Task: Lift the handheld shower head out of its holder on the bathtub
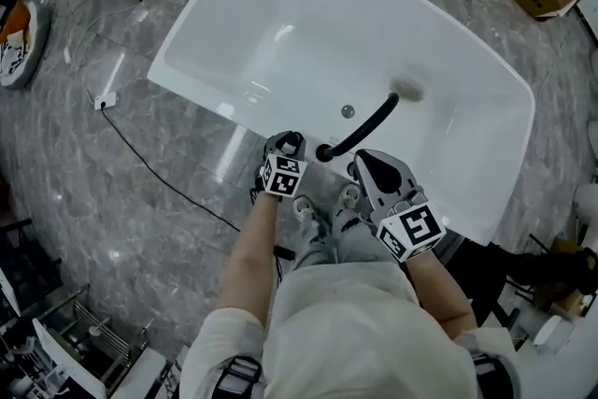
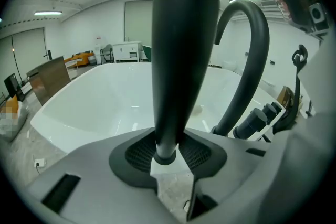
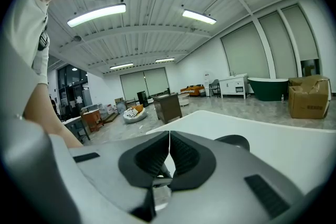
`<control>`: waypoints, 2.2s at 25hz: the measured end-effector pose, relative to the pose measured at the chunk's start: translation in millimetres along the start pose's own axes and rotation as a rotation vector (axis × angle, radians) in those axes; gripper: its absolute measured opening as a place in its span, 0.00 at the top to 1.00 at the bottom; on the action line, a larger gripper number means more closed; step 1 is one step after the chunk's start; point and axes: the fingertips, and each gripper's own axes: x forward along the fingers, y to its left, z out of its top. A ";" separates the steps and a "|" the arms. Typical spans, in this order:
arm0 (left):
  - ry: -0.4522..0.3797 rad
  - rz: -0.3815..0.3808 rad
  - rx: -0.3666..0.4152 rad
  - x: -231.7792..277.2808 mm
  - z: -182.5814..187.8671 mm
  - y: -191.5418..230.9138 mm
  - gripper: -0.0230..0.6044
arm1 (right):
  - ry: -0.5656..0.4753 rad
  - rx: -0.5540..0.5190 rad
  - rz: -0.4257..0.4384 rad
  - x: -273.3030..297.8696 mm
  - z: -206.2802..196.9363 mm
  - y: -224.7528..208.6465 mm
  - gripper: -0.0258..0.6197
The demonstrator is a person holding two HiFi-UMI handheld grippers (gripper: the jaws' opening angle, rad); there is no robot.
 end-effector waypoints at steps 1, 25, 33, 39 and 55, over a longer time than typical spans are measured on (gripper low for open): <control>0.001 0.005 0.004 -0.4 0.7 -0.1 0.74 | 0.000 0.006 -0.007 -2.1 -0.1 -1.2 0.93; -0.098 0.084 -0.083 -65.6 18.8 -10.6 0.74 | -0.050 -0.023 -0.008 -31.2 8.9 20.4 0.93; -0.166 0.123 -0.129 -102.5 29.5 -18.4 0.74 | -0.075 -0.037 -0.017 -49.2 13.0 26.6 0.93; -0.218 0.152 -0.157 -135.0 38.4 -25.3 0.74 | -0.099 -0.043 -0.021 -57.9 19.0 33.8 0.93; -0.368 0.205 -0.267 -232.6 55.9 -29.2 0.74 | -0.136 -0.063 0.013 -65.4 22.0 58.9 0.93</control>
